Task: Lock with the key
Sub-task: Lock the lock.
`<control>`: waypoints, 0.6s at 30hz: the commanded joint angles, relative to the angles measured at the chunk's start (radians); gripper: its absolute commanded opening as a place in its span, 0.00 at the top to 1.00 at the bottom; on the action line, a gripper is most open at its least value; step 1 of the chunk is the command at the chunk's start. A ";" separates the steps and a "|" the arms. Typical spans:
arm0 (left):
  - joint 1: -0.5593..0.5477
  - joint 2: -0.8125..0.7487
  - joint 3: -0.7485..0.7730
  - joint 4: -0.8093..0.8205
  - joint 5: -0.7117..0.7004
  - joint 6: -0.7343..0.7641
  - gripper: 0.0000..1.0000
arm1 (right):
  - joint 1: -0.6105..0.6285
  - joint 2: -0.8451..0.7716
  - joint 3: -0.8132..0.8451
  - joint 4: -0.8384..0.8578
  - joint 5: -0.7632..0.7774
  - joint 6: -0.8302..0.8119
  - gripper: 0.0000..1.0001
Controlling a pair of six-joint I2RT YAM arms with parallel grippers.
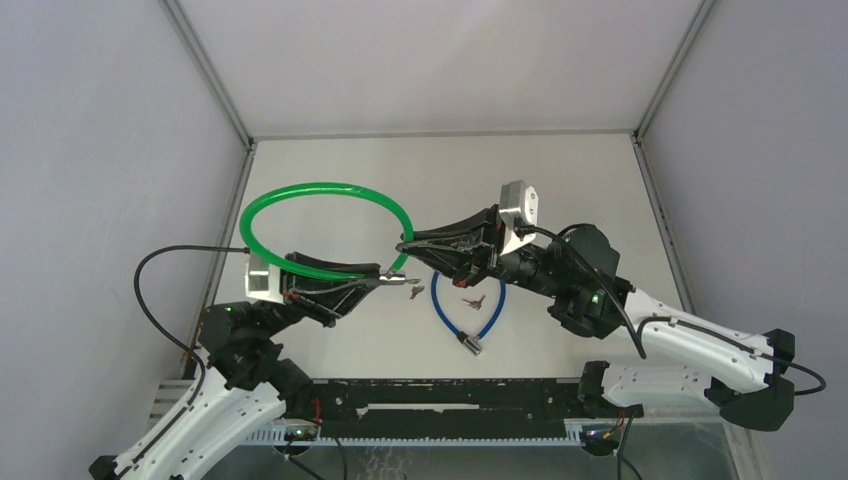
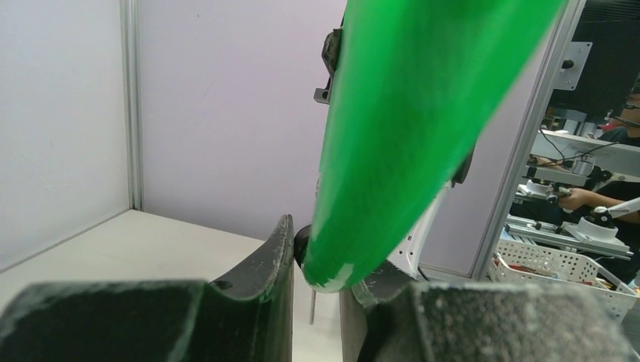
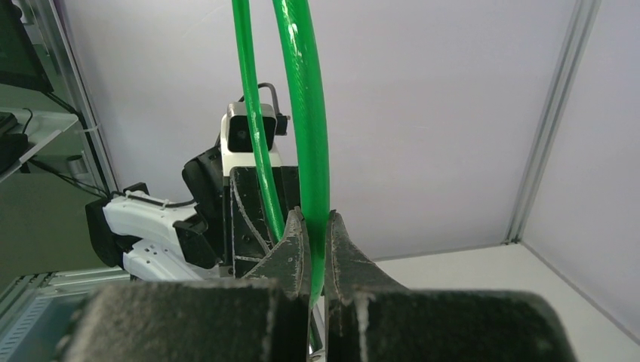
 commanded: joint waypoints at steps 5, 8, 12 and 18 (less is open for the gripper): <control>0.003 0.011 0.047 0.098 -0.029 -0.046 1.00 | 0.009 0.127 0.027 -0.017 -0.081 -0.017 1.00; 0.003 0.004 0.061 0.118 -0.045 -0.065 1.00 | -0.010 0.160 0.024 0.005 -0.134 0.042 1.00; 0.035 -0.019 0.082 0.122 -0.091 -0.080 1.00 | -0.073 0.133 -0.045 0.088 -0.203 0.149 1.00; 0.077 -0.026 0.072 0.145 -0.122 -0.110 1.00 | -0.079 0.123 -0.095 0.179 -0.195 0.215 1.00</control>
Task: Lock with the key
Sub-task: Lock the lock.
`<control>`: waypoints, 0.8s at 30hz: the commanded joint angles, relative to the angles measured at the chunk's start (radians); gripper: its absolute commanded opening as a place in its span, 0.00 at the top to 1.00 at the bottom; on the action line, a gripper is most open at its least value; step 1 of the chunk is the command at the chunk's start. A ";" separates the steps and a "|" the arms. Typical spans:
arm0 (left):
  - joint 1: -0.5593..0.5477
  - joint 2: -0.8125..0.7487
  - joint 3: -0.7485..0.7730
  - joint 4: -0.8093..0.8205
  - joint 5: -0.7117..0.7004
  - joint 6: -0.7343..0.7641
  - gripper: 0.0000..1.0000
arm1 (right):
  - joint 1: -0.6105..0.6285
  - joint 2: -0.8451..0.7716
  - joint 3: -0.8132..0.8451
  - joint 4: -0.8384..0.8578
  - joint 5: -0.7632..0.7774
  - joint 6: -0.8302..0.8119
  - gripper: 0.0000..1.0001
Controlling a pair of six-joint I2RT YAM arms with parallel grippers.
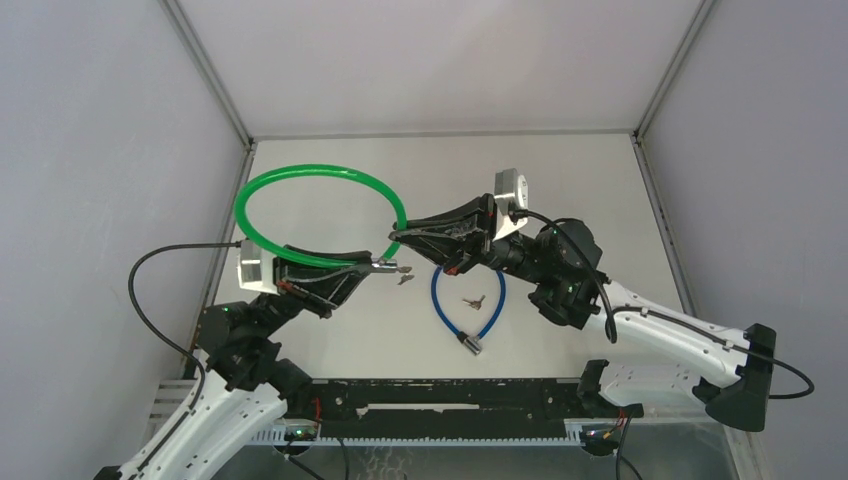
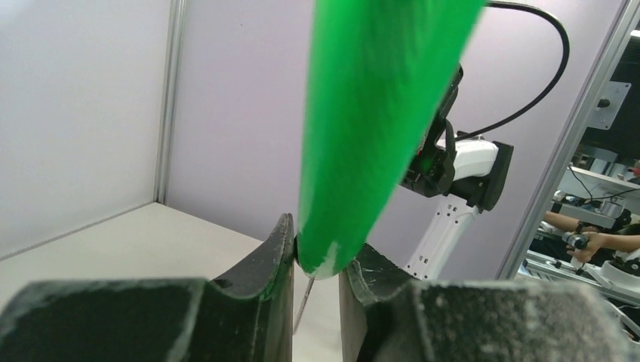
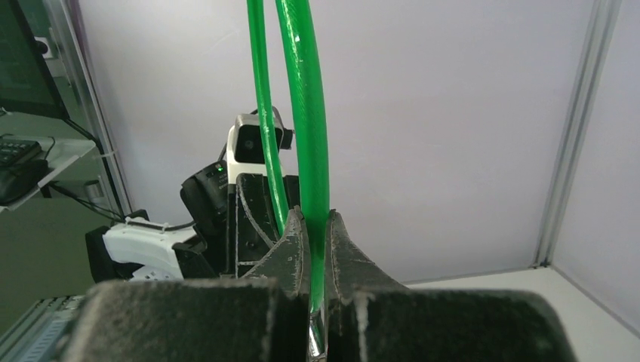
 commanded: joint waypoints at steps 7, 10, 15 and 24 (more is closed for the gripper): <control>0.011 -0.029 0.093 0.179 -0.034 0.002 1.00 | 0.015 0.121 -0.070 0.051 -0.097 0.206 1.00; 0.010 -0.040 0.087 0.191 0.001 0.030 1.00 | 0.022 0.148 -0.075 0.066 -0.071 0.211 1.00; 0.011 -0.059 0.073 0.214 -0.033 0.061 1.00 | 0.047 0.170 -0.075 0.035 -0.064 0.167 1.00; 0.014 -0.081 0.048 0.212 -0.034 0.048 1.00 | 0.066 0.167 -0.076 -0.008 -0.096 0.074 1.00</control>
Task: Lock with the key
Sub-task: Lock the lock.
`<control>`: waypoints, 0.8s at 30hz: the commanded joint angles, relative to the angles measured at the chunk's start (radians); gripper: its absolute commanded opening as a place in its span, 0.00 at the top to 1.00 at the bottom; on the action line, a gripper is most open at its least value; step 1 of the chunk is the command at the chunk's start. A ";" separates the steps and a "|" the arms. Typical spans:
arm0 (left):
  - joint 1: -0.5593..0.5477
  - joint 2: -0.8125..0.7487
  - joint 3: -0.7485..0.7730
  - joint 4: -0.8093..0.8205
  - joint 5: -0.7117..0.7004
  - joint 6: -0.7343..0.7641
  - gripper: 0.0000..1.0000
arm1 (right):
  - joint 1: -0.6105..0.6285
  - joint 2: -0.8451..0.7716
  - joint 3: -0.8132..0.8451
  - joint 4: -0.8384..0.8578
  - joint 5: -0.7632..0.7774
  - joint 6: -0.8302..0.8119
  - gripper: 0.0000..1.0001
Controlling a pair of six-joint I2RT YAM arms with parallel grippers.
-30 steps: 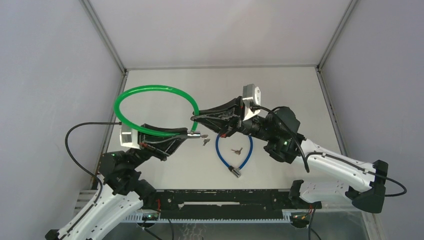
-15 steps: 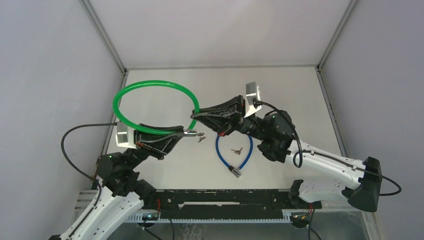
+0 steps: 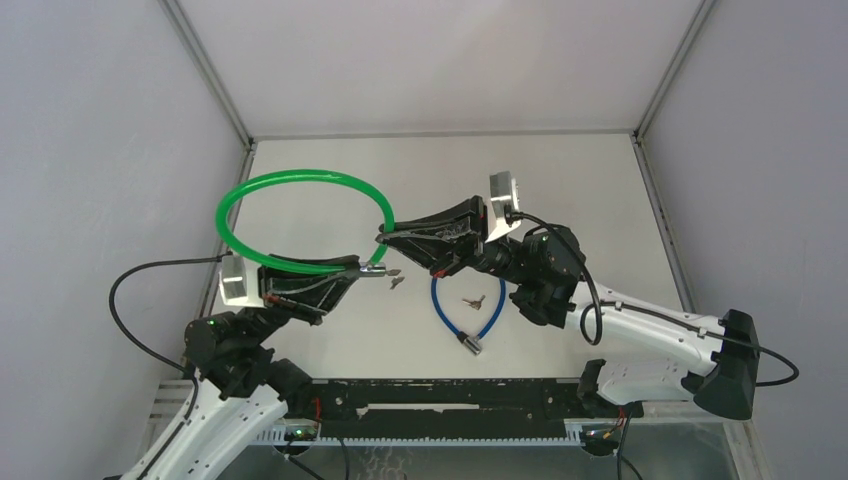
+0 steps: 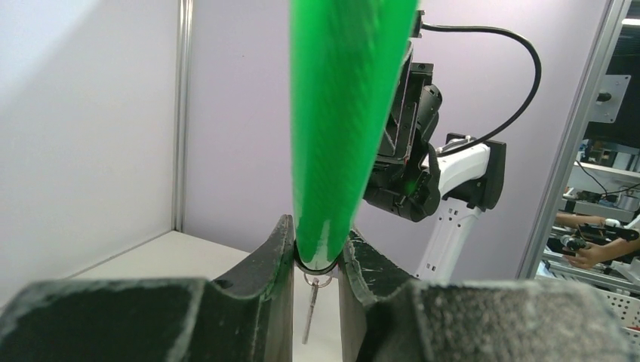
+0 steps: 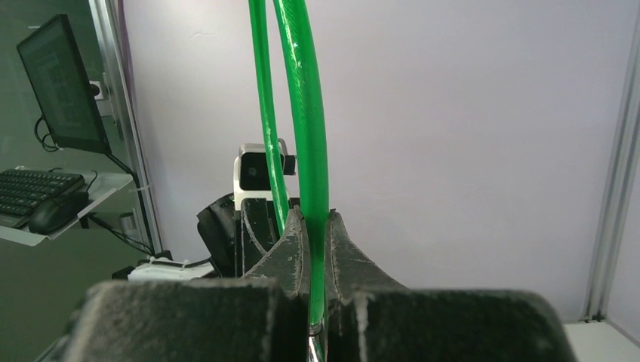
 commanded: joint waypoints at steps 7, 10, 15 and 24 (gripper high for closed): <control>0.042 -0.070 -0.024 0.061 -0.049 -0.028 1.00 | 0.022 -0.063 0.004 -0.357 0.038 -0.097 0.74; 0.086 -0.088 -0.063 0.045 -0.065 -0.063 1.00 | 0.022 -0.100 0.007 -0.356 0.048 -0.121 0.70; 0.102 -0.099 -0.100 0.045 -0.017 -0.036 1.00 | 0.023 -0.107 0.059 -0.411 0.022 -0.145 0.41; 0.102 -0.108 -0.121 0.066 -0.011 -0.030 1.00 | 0.002 -0.091 0.140 -0.509 0.078 -0.165 0.01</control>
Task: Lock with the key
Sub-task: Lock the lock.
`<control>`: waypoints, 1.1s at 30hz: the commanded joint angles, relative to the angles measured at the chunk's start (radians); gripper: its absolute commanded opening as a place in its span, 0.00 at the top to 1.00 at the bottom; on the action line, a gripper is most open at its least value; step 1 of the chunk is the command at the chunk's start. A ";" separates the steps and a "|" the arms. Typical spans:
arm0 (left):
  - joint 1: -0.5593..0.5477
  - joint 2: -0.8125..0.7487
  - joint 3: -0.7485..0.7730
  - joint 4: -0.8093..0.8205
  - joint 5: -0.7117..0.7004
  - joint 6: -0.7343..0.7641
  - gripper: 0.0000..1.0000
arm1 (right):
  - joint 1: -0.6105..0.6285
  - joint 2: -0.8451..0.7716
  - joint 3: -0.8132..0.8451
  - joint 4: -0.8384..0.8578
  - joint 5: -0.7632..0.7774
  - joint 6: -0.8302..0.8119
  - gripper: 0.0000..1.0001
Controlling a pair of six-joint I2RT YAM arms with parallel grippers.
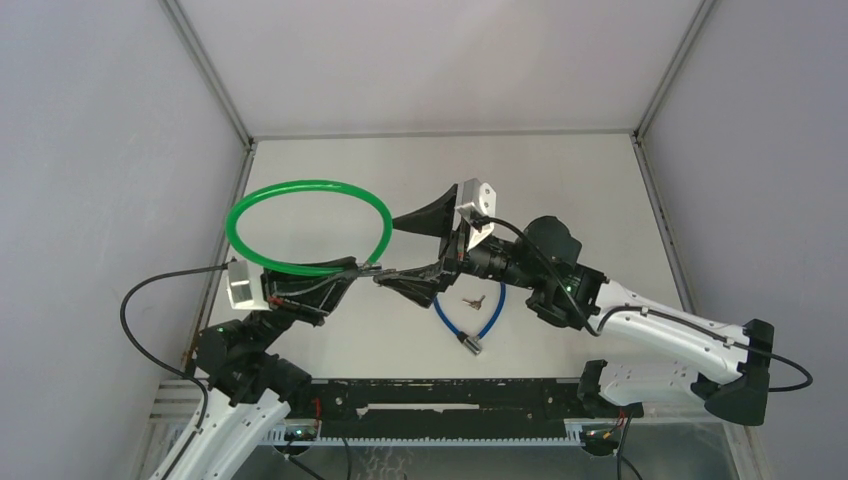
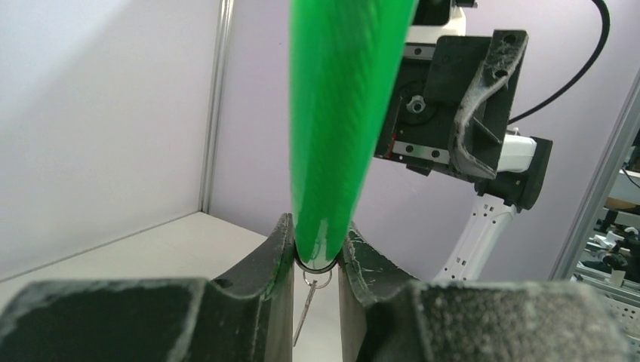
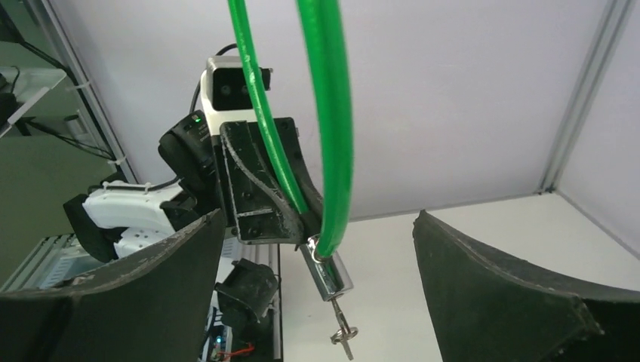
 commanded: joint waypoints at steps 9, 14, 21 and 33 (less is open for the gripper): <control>0.006 -0.019 -0.010 0.095 0.030 0.001 1.00 | -0.061 0.054 0.153 0.005 -0.100 0.048 0.22; 0.007 -0.003 -0.004 0.139 0.047 -0.020 1.00 | -0.057 0.105 0.158 0.050 -0.151 0.085 0.86; 0.006 0.011 0.075 0.245 -0.013 -0.074 1.00 | -0.040 0.137 0.084 0.150 -0.194 0.170 1.00; 0.014 0.001 0.102 0.279 -0.003 -0.046 1.00 | -0.003 0.163 0.047 0.119 -0.176 0.157 0.98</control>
